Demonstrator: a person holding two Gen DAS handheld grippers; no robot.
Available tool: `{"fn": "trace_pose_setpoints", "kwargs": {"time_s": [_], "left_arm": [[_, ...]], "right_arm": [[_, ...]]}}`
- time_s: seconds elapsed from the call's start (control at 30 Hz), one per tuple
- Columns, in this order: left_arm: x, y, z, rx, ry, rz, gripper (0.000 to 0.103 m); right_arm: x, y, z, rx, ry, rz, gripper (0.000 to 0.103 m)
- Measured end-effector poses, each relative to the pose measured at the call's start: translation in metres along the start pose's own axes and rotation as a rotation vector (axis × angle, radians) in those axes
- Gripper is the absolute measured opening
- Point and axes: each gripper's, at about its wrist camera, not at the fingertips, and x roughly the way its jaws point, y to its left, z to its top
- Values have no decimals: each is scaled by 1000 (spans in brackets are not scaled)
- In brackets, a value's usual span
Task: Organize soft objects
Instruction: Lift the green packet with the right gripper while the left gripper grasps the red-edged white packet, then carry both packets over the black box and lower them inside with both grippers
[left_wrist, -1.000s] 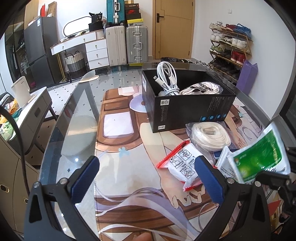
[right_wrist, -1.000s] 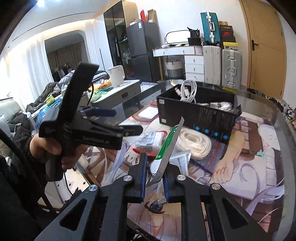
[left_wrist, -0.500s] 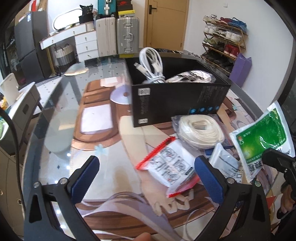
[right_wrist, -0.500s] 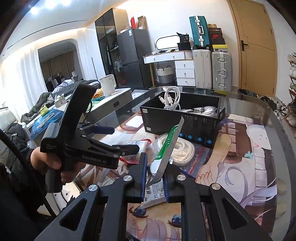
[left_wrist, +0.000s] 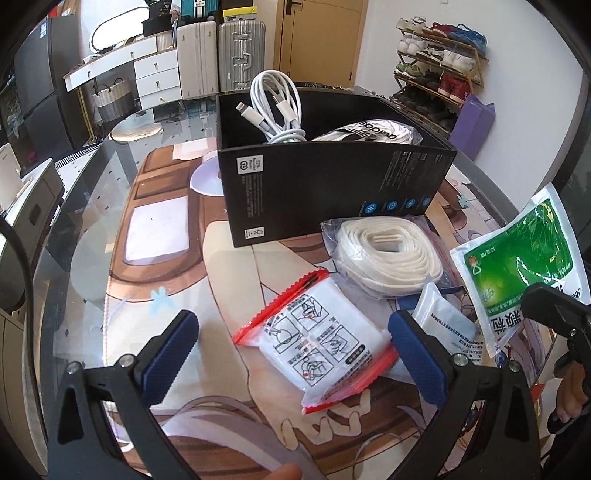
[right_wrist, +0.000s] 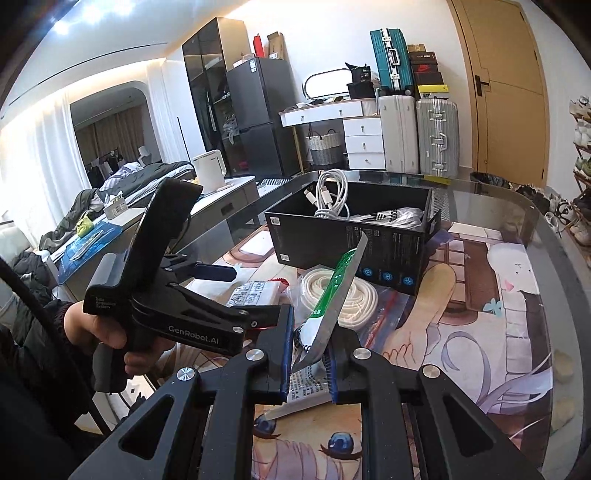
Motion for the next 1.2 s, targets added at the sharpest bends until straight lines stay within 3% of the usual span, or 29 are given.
{"fn": "trace_pose_setpoints", "kwargs": {"time_s": [0.53, 0.6, 0.7, 0.83, 1.2], "left_arm": [[3, 10, 0, -5, 10, -23, 100], [0, 11, 1, -9, 1, -33, 94], [-2, 11, 1, -3, -5, -49, 75], [-7, 15, 1, -20, -8, -67, 64], [-27, 22, 0, -43, -66, -96, 59]], "right_arm": [[-1, -3, 0, 1, -3, -5, 15], [-1, -2, 0, 1, -5, -6, 15], [-2, -1, 0, -1, -7, -10, 15], [-3, 1, 1, 1, -14, -17, 15], [-10, 4, 6, 2, -46, -22, 15]]}}
